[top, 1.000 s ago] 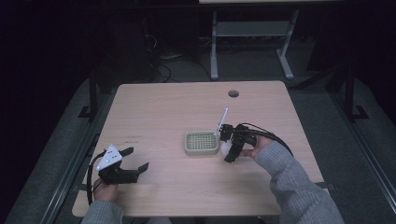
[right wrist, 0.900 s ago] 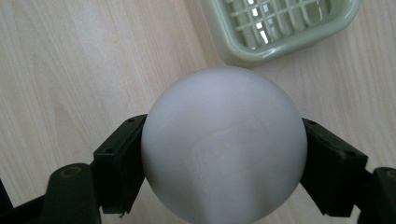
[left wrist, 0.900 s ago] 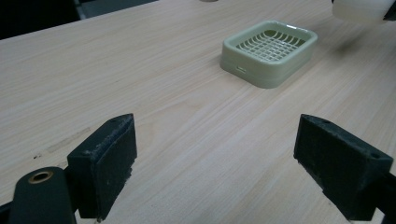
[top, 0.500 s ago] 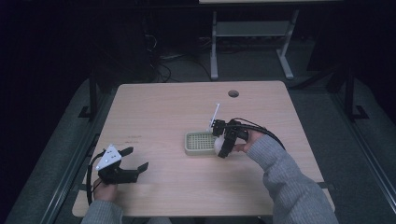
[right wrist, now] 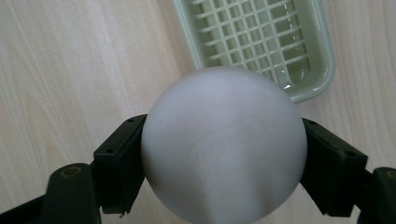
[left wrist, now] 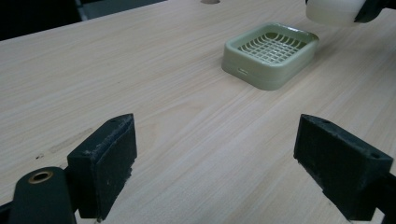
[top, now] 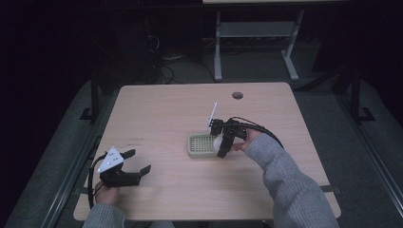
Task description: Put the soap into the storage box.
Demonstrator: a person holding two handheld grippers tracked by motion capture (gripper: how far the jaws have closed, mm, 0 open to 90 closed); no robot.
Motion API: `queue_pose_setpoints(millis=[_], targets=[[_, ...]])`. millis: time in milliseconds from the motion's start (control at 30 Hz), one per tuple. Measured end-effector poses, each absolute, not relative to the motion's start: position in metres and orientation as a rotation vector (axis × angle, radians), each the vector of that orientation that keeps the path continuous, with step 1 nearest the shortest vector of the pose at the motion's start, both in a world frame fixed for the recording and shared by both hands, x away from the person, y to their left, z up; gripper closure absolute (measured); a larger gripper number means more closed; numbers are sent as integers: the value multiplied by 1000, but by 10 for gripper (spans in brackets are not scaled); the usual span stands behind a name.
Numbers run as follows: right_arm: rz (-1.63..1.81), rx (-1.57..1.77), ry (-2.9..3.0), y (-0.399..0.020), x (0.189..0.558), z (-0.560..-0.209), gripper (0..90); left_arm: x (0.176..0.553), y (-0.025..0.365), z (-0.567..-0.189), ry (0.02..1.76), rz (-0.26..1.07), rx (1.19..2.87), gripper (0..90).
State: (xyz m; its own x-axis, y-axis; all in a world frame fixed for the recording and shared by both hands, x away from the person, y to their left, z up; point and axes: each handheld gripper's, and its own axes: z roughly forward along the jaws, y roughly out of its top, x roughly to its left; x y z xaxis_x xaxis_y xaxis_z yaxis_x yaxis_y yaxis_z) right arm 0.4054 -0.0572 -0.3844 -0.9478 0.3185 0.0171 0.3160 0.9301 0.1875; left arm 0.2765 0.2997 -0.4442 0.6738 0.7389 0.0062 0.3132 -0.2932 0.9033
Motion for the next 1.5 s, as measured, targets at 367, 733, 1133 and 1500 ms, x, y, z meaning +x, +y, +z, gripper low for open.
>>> queue_pose_setpoints(millis=[367,733,1133,1500], targets=[[302,487,3091,-43,413,-386,230,276,300,-444,828,527,1880,128],[304,458,3086,-31,420,-379,230,276,300,-444,836,520,1872,128],[282,428,3099,-18,429,-381,230,276,303,-444,842,522,1877,128],[302,436,3090,-15,437,-385,230,276,303,-445,839,518,1882,128]])
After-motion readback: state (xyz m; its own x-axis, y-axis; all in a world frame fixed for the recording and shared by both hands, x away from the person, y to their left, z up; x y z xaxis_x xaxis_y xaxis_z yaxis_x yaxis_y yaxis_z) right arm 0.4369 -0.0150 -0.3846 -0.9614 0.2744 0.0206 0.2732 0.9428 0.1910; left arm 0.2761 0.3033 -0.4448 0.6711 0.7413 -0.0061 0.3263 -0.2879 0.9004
